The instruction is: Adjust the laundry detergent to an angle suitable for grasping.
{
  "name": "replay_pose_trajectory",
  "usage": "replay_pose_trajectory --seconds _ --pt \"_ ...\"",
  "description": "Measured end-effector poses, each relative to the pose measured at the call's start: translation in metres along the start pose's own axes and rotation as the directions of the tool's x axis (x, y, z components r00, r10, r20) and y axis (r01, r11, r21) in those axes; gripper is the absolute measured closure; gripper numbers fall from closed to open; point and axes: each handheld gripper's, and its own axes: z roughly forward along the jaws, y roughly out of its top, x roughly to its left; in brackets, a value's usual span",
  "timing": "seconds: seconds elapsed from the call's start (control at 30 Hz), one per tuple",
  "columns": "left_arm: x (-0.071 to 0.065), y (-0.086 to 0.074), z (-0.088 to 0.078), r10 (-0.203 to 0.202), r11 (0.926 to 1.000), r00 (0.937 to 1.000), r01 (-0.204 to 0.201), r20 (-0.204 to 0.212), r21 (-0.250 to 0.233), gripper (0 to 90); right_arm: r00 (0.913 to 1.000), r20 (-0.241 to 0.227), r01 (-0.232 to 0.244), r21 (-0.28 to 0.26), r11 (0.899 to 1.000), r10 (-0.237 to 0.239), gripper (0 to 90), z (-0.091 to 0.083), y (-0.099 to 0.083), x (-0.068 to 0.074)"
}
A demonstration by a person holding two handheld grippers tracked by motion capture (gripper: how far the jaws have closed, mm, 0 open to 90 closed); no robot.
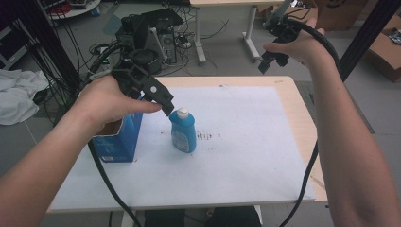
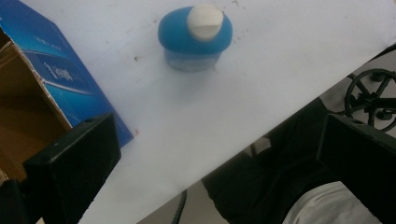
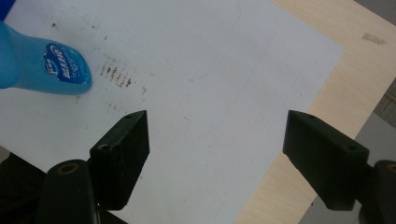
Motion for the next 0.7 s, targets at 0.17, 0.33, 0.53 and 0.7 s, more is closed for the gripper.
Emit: replay_pose_trajectory --seconds 0.17,0.33,0.53,0.7 --pt "0.0000 0.0013 0.0015 0.005 1.0000 1.0000 -0.005 0.000 0.007 0.1 1.0000 -0.001 -0.003 0.004 1.000 0.003 22.9 0.0011 0.0007 -0.0009" --pt "0.0009 0.0032 -0.0006 0.007 1.0000 1.0000 -0.007 0.001 -0.002 0.1 1.0000 0.000 -0.004 0.008 1.000 0.004 22.9 0.0025 0.0012 -0.0027" --pt "0.0016 0.0039 0.0019 0.011 0.9999 0.9999 -0.011 0.001 0.002 0.1 1.0000 0.001 -0.005 0.009 1.000 0.005 22.8 0.0046 0.0022 -0.0036" --pt "0.0035 0.0036 0.0031 0.010 0.9999 1.0000 -0.010 0.002 0.004 0.1 1.0000 0.000 -0.002 0.011 1.000 0.002 22.8 0.0060 0.0043 -0.0012"
